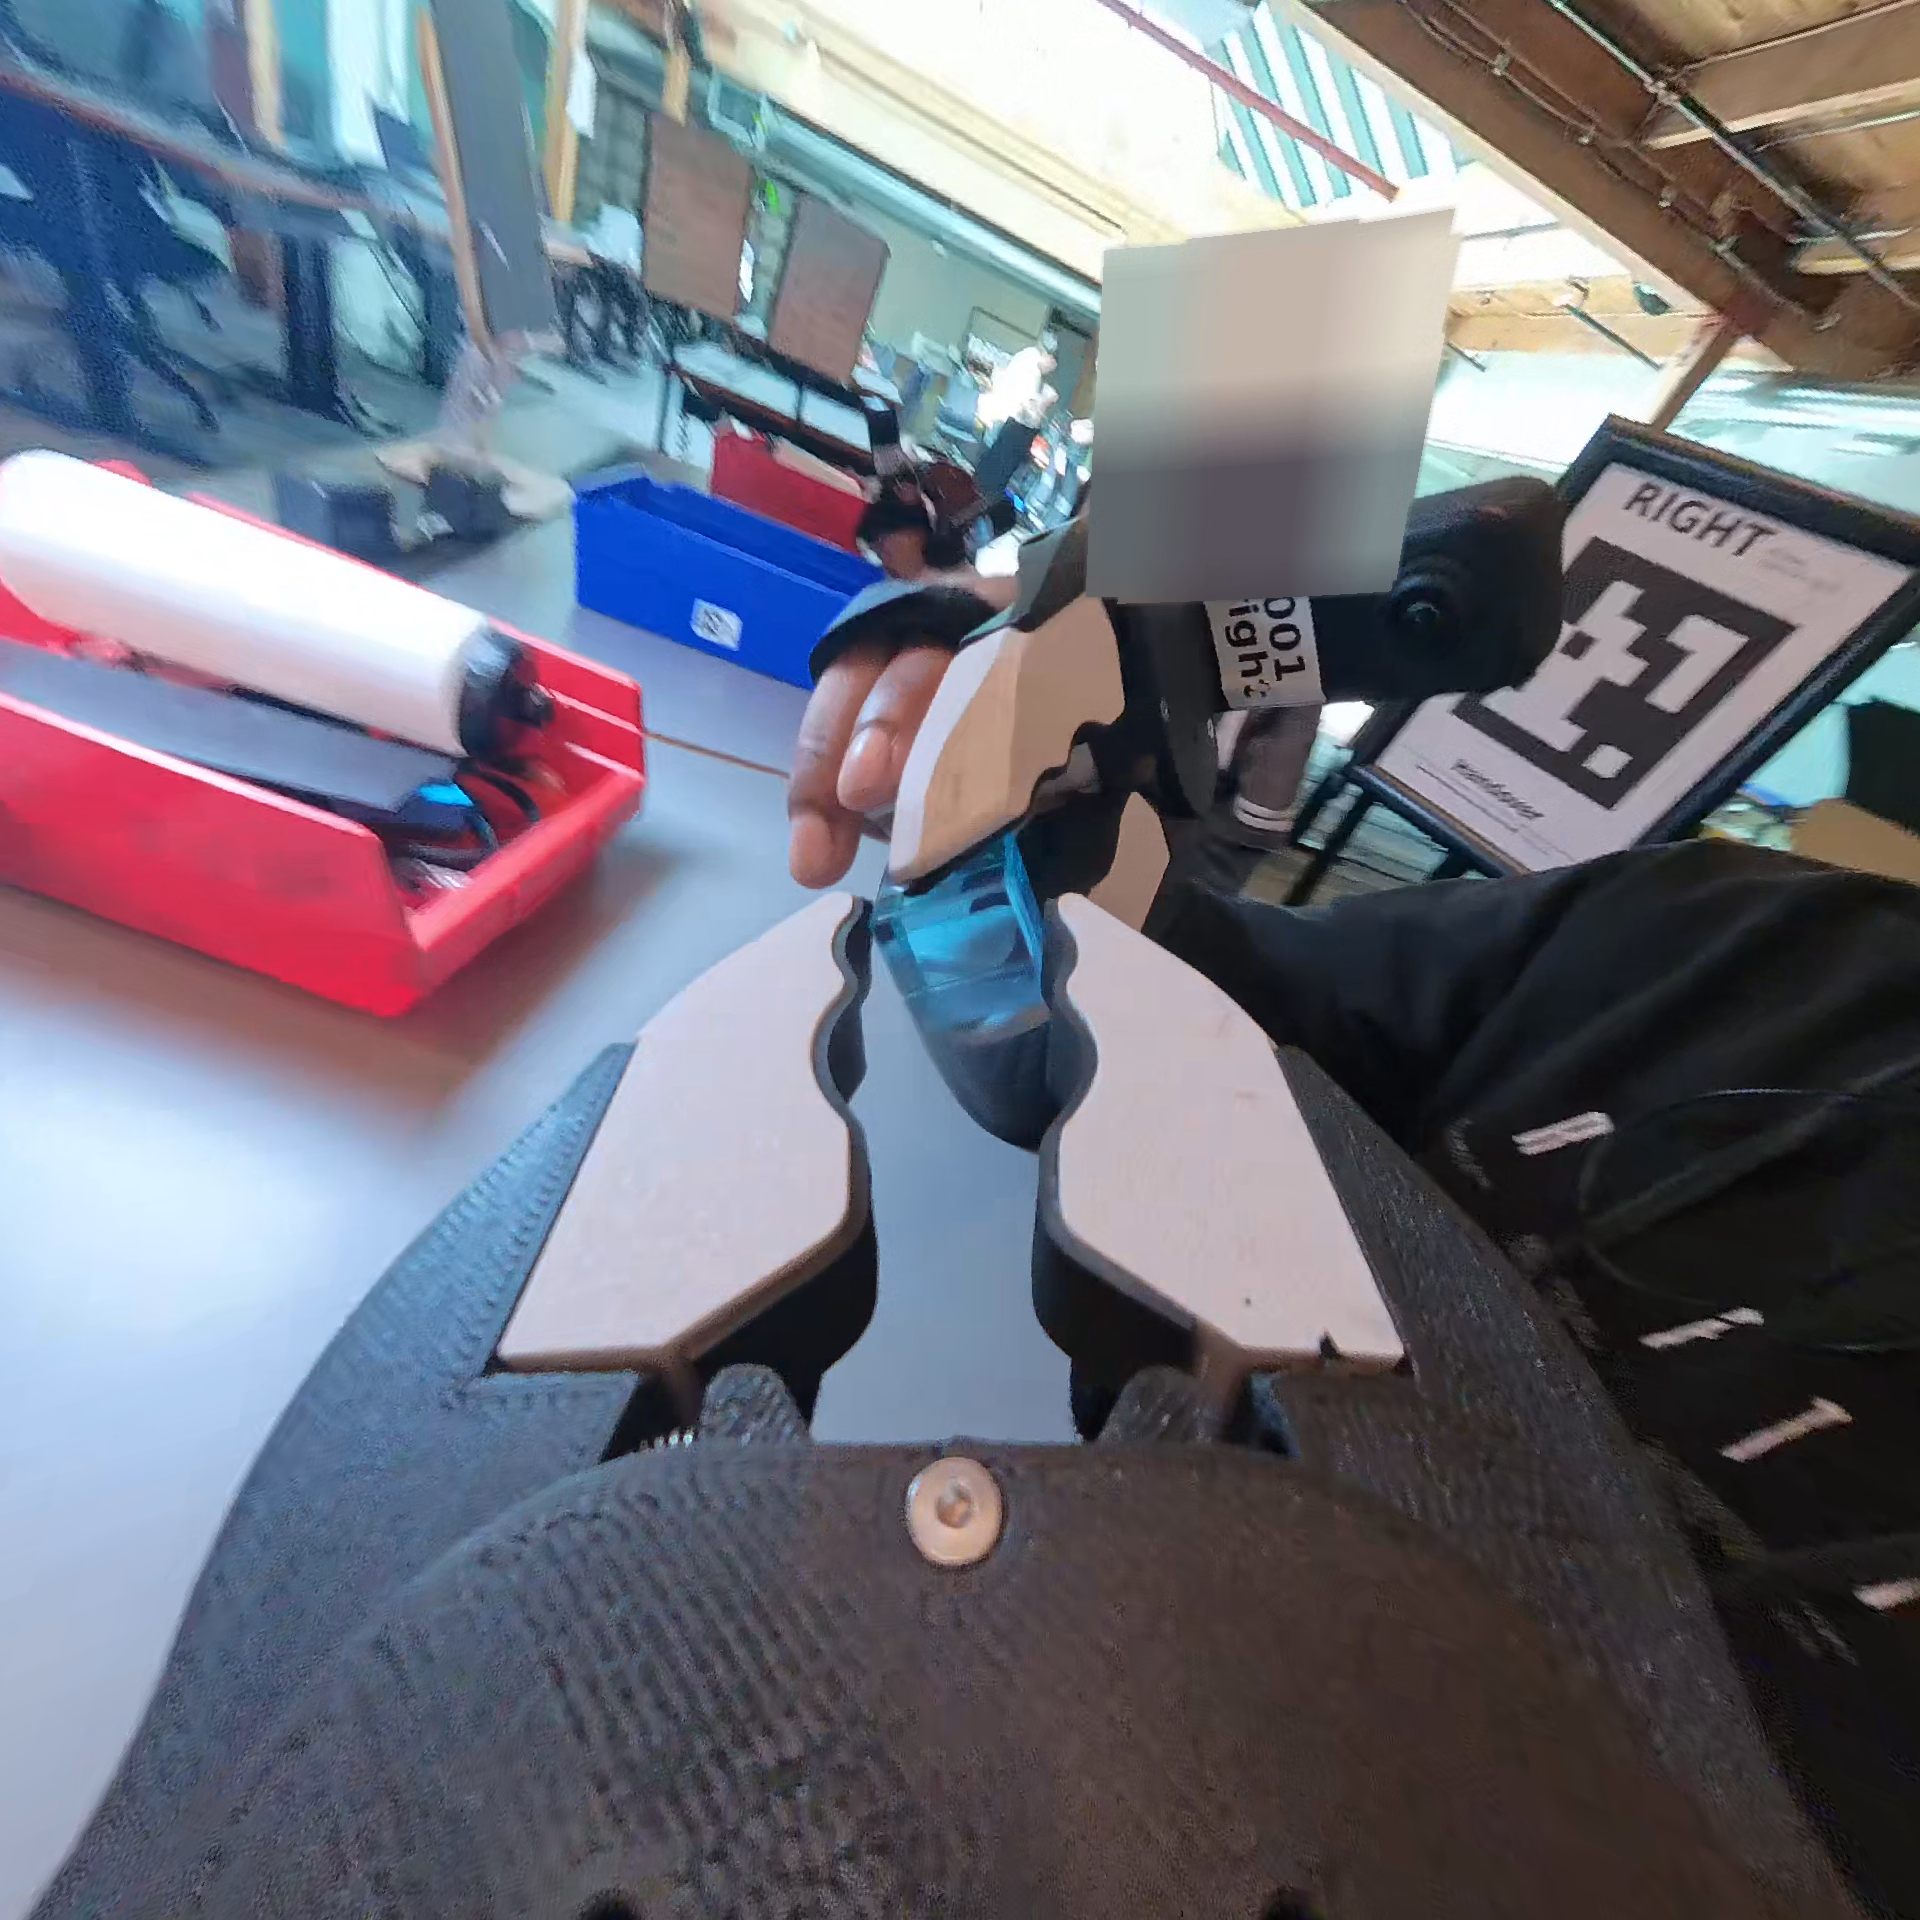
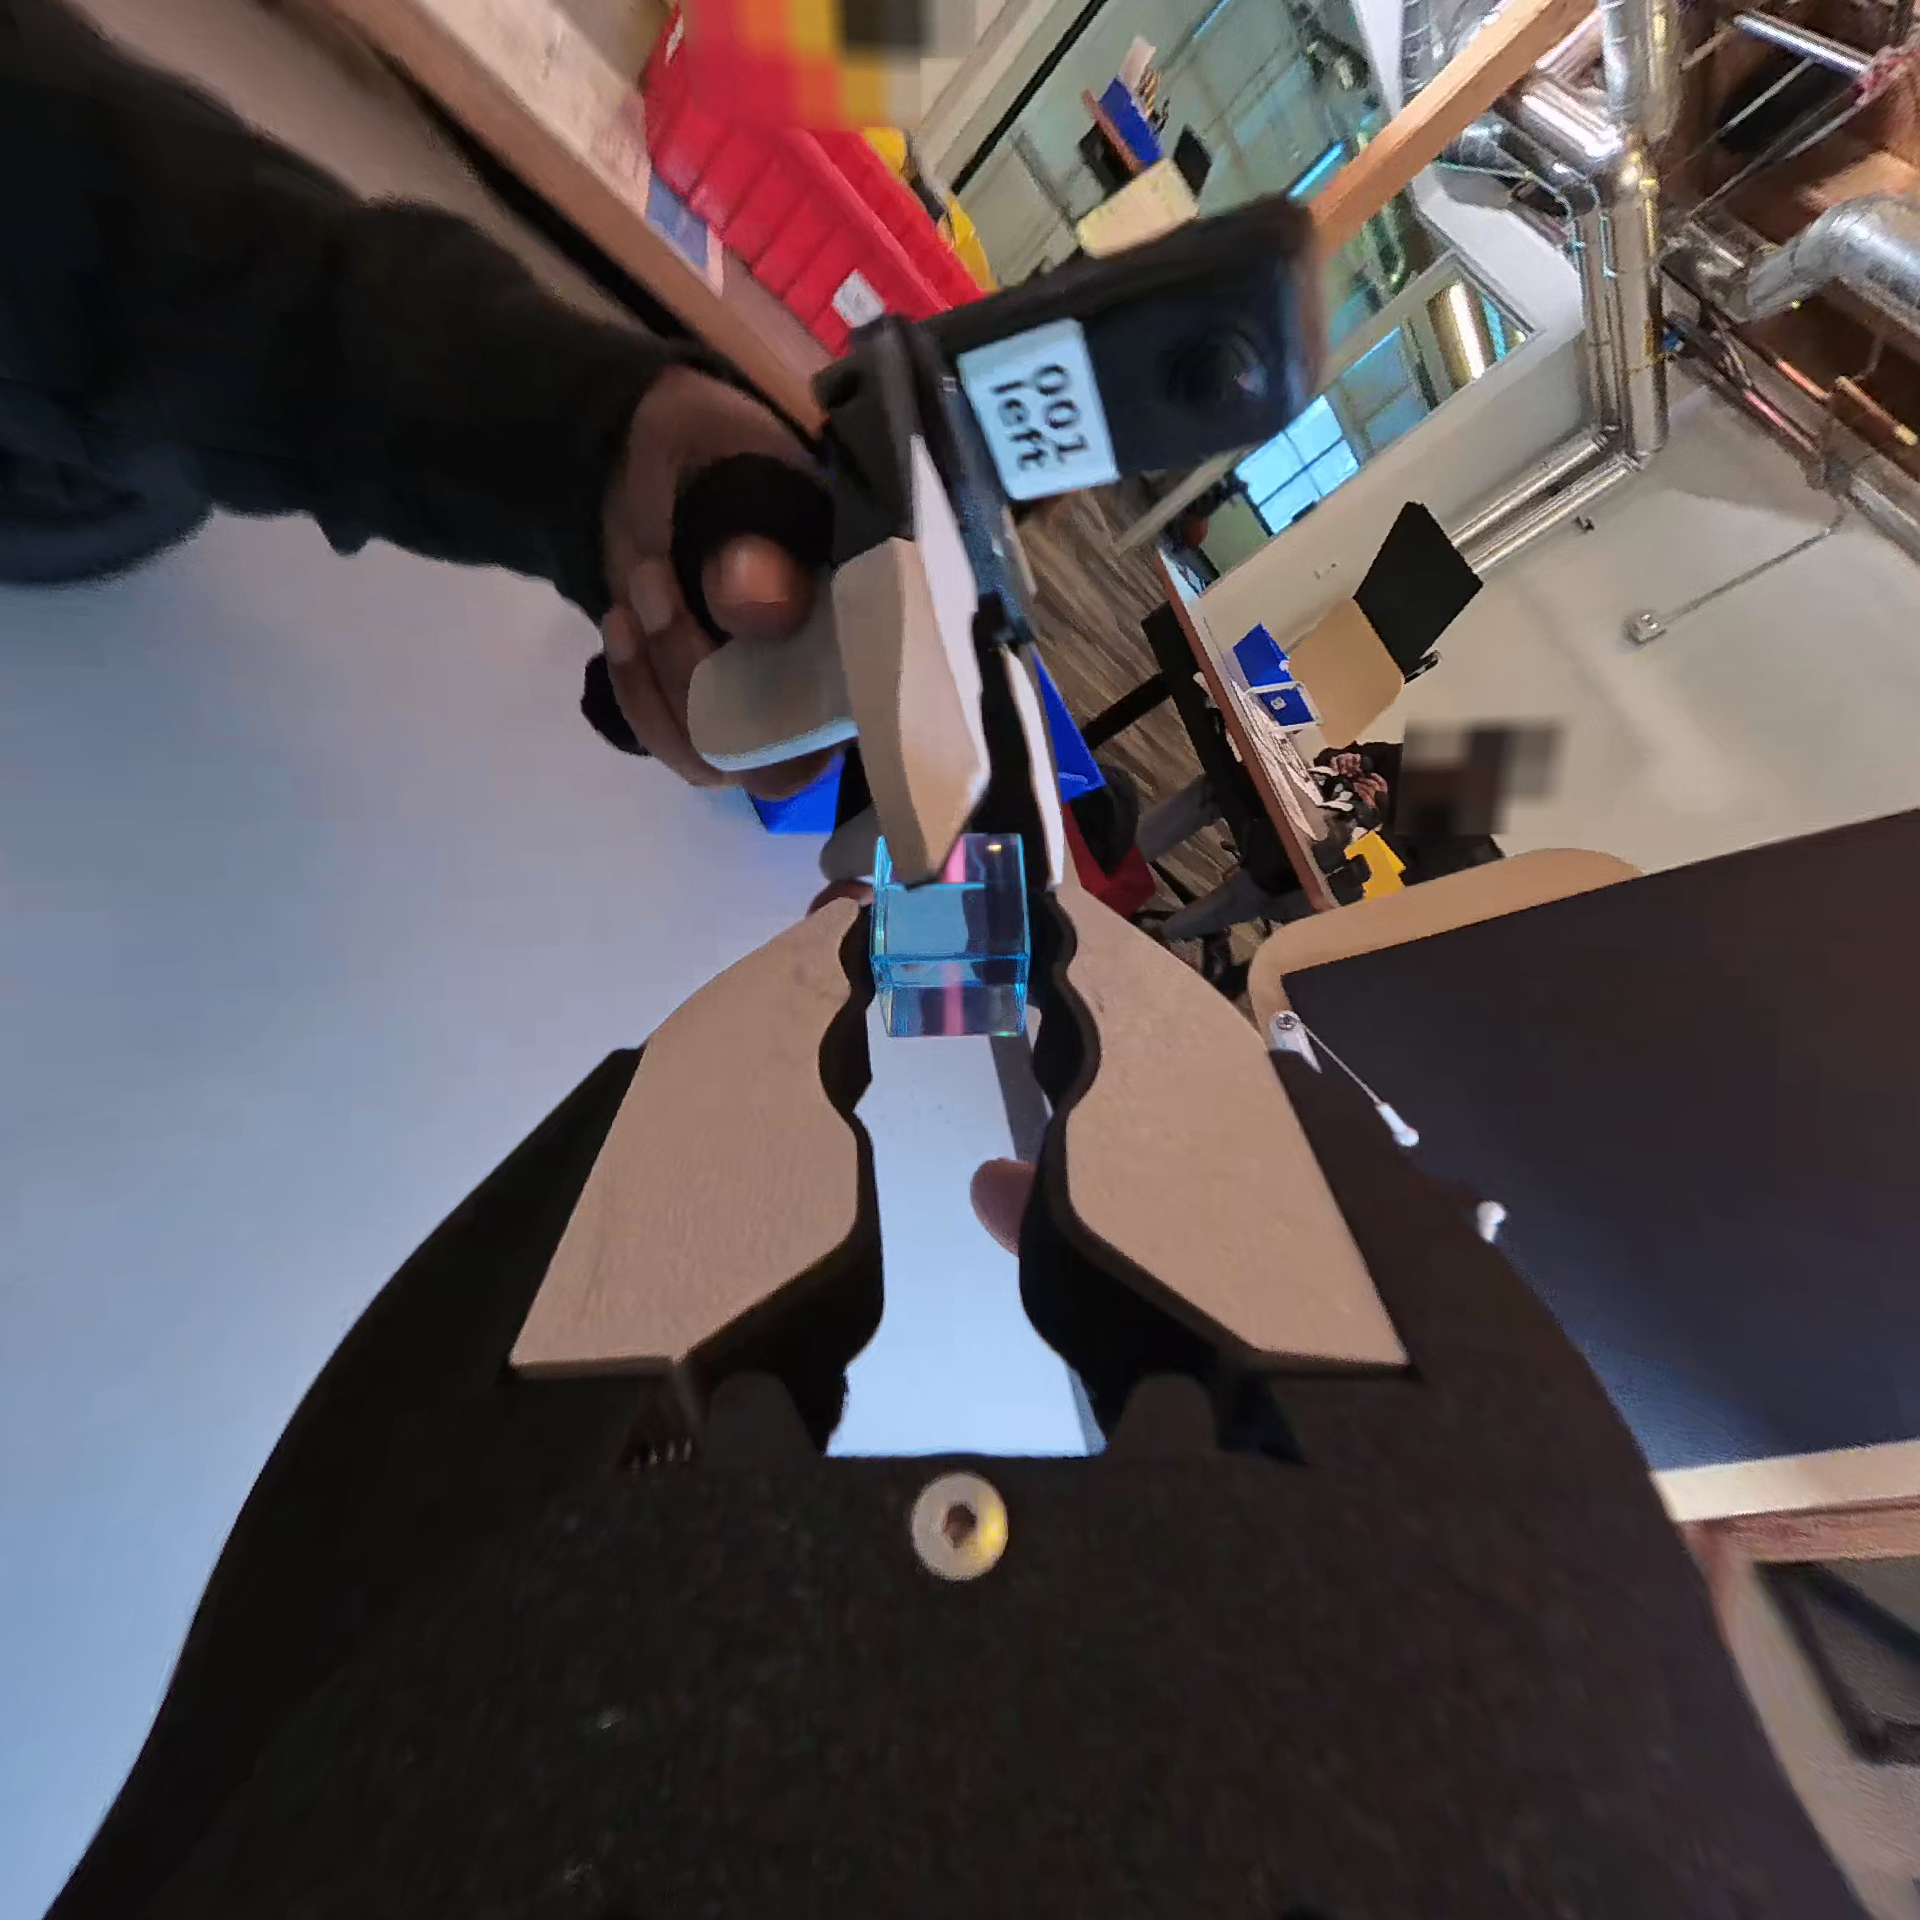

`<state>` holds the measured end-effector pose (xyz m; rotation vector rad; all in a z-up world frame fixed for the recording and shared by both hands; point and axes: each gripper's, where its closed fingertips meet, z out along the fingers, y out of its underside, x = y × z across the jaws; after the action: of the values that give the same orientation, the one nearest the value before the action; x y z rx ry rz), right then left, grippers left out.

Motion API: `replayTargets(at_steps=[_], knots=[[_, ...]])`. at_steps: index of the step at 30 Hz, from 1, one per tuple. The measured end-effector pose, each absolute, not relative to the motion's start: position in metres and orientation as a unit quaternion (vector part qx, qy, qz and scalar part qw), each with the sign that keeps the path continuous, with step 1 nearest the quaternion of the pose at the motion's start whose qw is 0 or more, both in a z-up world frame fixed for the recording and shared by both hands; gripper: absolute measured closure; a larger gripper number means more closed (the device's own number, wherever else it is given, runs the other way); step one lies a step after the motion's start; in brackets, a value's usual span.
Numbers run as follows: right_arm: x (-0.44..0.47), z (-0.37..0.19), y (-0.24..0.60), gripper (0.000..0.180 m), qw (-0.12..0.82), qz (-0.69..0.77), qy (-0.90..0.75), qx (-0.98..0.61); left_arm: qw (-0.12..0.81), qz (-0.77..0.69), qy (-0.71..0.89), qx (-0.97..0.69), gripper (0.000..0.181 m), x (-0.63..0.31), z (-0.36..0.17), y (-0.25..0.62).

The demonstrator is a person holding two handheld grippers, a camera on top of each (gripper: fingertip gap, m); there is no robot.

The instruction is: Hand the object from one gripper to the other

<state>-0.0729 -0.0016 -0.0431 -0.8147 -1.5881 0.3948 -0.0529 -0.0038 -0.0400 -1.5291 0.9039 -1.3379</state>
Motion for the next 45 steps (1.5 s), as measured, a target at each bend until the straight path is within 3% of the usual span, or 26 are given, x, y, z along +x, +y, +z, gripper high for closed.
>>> replayTargets(at_steps=[6,11,19,22,27,31,37,41,45], knots=[[-0.051,-0.004,0.020,0.151,0.591,0.385,-0.557,-0.438,0.607,-0.390,0.384,-0.576,0.146,-0.071,-0.008,0.004],[-0.046,0.006,0.031,0.152,0.489,0.535,-0.458,-0.515,0.677,-0.207,0.414,-0.571,0.147,-0.072,-0.010,0.014],[-0.060,-0.024,0.009,0.152,0.299,0.637,-0.463,-0.539,0.712,-0.013,0.486,-0.506,0.144,-0.057,-0.023,0.015],[-0.065,-0.036,-0.001,0.152,0.267,0.633,-0.490,-0.537,0.698,0.021,0.529,-0.481,0.140,-0.049,-0.033,0.009],[-0.067,-0.049,-0.016,0.152,0.225,0.625,-0.525,-0.533,0.668,0.082,0.590,-0.446,0.151,-0.040,-0.051,0.001],[-0.067,-0.045,-0.011,0.151,0.267,0.608,-0.529,-0.528,0.669,0.080,0.582,-0.455,0.151,-0.042,-0.049,0.003],[-0.047,0.001,0.001,0.144,0.459,0.554,-0.533,-0.445,0.701,-0.079,0.489,-0.514,0.151,-0.061,-0.021,0.007],[-0.037,0.022,-0.005,0.144,0.607,0.425,-0.560,-0.370,0.702,-0.249,0.397,-0.537,0.152,-0.074,0.004,0.005],[-0.046,0.022,-0.007,0.146,0.698,0.253,-0.588,-0.321,0.651,-0.425,0.308,-0.548,0.152,-0.083,0.021,0.003]])
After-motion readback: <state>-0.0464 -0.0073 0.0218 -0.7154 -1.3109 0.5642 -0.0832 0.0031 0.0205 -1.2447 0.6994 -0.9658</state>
